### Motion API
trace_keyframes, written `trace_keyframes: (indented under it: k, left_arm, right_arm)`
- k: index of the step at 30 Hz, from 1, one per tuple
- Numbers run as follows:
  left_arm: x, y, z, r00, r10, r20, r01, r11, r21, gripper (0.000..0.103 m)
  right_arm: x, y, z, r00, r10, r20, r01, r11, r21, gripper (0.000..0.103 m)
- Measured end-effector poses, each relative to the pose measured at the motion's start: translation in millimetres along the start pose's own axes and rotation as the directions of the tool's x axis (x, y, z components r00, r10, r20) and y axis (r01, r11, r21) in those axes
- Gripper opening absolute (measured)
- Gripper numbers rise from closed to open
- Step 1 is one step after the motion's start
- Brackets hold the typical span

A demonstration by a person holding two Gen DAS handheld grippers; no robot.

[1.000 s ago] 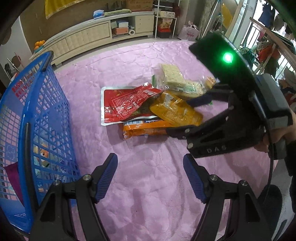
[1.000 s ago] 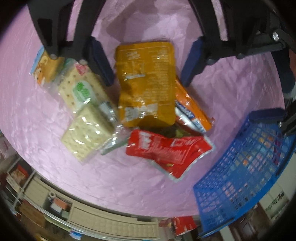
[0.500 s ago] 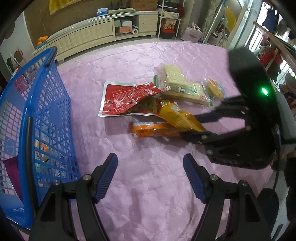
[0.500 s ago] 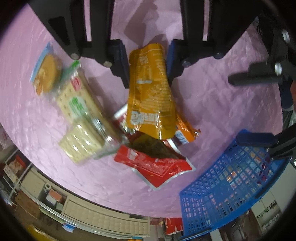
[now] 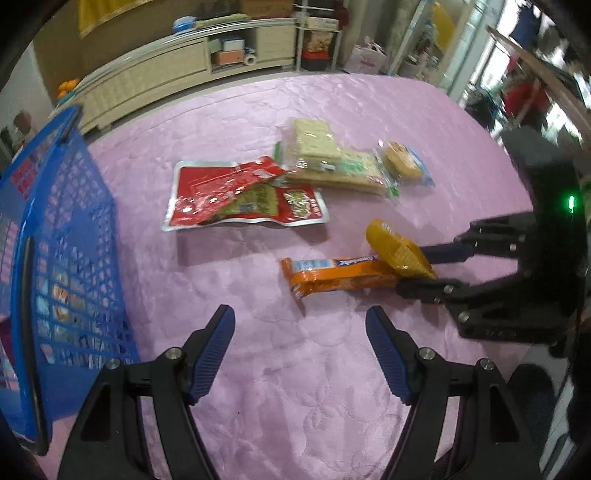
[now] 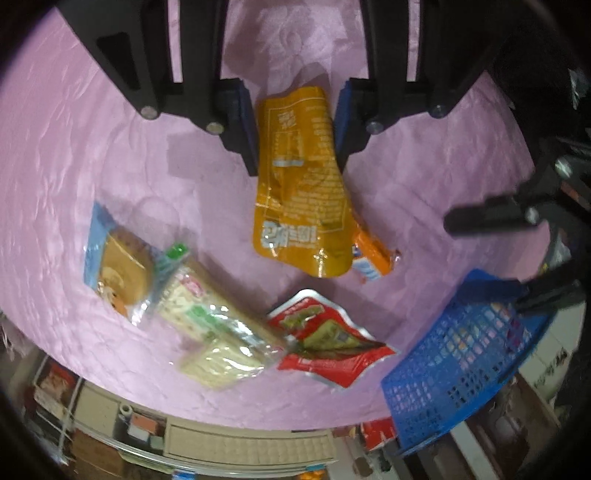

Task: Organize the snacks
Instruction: 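Grasp the yellow pouch with the right tool while the left tool grasps the orange bar, then carry the orange bar and yellow pouch over the blue basket with both tools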

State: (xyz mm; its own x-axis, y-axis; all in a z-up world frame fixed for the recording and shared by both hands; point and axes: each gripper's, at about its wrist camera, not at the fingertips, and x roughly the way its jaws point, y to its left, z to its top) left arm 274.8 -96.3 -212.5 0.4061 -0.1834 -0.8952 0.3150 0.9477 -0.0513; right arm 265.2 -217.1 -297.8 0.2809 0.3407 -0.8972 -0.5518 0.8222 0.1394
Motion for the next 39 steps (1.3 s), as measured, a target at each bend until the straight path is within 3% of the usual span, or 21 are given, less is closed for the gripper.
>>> trace_keyframes:
  k: [5,9,13,26,30,33,36,39]
  left_arm:
    - [7,-18,8,1.0,0.01,0.006,-0.011,0.987,0.158,0.071]
    - [13,-35,16,1.0,0.013,0.002,-0.013,0.951,0.31,0.071]
    - [23,-45,21,1.0,0.029,-0.009,-0.023,0.916,0.401,0.071]
    - [62,-53,37,0.997,0.028,-0.075,0.007,0.901,0.435,0.071]
    - [68,-59,29,0.993,0.016,-0.119,0.041,0.884,0.465,0.052]
    - [65,-66,24,0.993,0.001,-0.12,0.058,0.873,0.484,0.023]
    - [63,-74,18,0.994,0.043,-0.098,0.014,0.853,0.522,0.022]
    - [61,-75,17,0.995,0.039,-0.093,0.012,0.869,0.495,0.022]
  right_arm:
    - [-9,-11,-7,1.0,0.004,0.029,-0.006,0.999,0.047,0.04]
    - [-21,-15,-15,0.998,-0.023,0.058,0.02,0.998,0.06,0.04]
    - [-31,-14,-18,0.996,-0.064,0.069,0.059,0.996,0.07,0.04]
    - [-46,-32,-34,0.993,-0.098,0.061,0.088,0.984,0.156,0.04]
    - [-48,-34,-39,0.994,-0.096,0.06,0.084,0.98,0.179,0.04]
    - [-48,-31,-40,0.994,-0.095,0.059,0.083,0.981,0.178,0.04]
    - [-45,-27,-39,0.994,-0.097,0.055,0.086,0.981,0.174,0.04]
    - [-45,-23,-38,0.993,-0.106,0.051,0.096,0.981,0.17,0.04]
